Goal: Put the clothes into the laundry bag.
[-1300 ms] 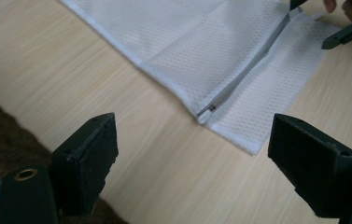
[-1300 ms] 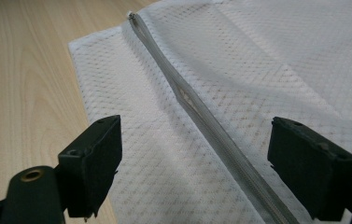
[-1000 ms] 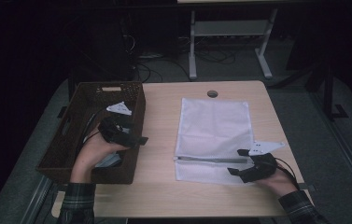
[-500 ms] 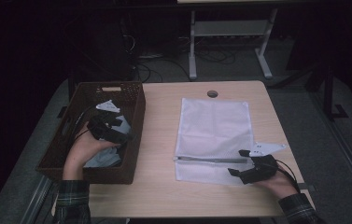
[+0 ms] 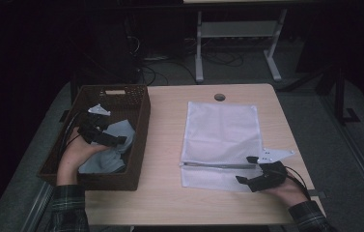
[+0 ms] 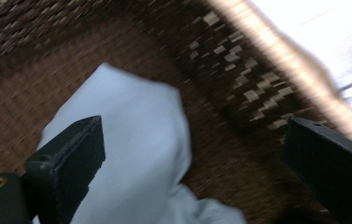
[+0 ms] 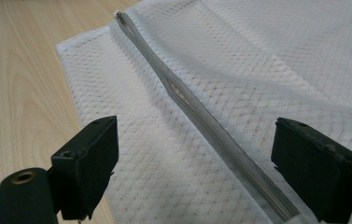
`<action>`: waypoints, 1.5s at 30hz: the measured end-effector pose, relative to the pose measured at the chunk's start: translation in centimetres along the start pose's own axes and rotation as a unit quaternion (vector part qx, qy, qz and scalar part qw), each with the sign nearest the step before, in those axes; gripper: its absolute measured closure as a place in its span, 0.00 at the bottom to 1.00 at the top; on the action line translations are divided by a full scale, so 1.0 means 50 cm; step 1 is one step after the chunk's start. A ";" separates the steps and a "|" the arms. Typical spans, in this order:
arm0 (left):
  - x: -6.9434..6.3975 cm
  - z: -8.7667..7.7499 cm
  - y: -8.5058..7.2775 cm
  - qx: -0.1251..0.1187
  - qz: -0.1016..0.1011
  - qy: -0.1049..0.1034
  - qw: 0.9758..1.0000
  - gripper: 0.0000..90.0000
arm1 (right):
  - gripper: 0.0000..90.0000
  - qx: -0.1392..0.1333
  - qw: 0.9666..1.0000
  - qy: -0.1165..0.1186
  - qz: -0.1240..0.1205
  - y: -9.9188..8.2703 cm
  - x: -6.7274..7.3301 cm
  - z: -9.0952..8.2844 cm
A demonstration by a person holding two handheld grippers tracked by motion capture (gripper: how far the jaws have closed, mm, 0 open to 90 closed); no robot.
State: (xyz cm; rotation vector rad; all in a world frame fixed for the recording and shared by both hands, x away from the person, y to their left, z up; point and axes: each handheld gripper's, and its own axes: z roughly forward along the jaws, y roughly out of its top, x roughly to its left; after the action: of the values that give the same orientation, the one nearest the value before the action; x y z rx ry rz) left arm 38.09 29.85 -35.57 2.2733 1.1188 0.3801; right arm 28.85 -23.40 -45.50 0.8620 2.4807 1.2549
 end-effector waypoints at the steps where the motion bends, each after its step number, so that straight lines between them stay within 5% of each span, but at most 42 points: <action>1: 0.004 0.004 -0.003 0.002 -0.001 0.003 1.000 0.04 | 0.16 0.000 1.000 0.000 0.000 0.000 0.000 0.000; 19: 0.061 0.090 -0.054 0.051 -0.027 0.044 0.997 0.03 | 0.16 0.007 1.000 -0.009 -0.001 -0.012 -0.004 -0.008; 22: 0.067 0.100 -0.061 0.079 -0.030 0.052 0.995 0.03 | 0.16 0.010 1.000 -0.009 -0.002 -0.014 -0.004 -0.009; 28: 0.080 0.111 -0.071 0.098 -0.057 0.041 0.993 0.03 | 0.16 0.013 1.000 -0.009 -0.001 -0.018 -0.005 -0.010; 42: 0.081 0.133 -0.081 0.142 -0.066 0.043 0.987 0.03 | 0.16 0.014 1.000 -0.001 -0.003 -0.018 -0.002 -0.005; 45: 0.081 0.129 -0.079 0.148 -0.071 0.051 0.985 0.12 | 0.16 0.015 1.000 0.000 -0.005 -0.019 -0.002 -0.005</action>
State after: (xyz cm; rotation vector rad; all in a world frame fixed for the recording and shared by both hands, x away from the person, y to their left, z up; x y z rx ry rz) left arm 41.16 32.61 -43.06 2.4299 1.4645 0.2911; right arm 28.43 -24.05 -46.12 0.8567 2.5072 1.2175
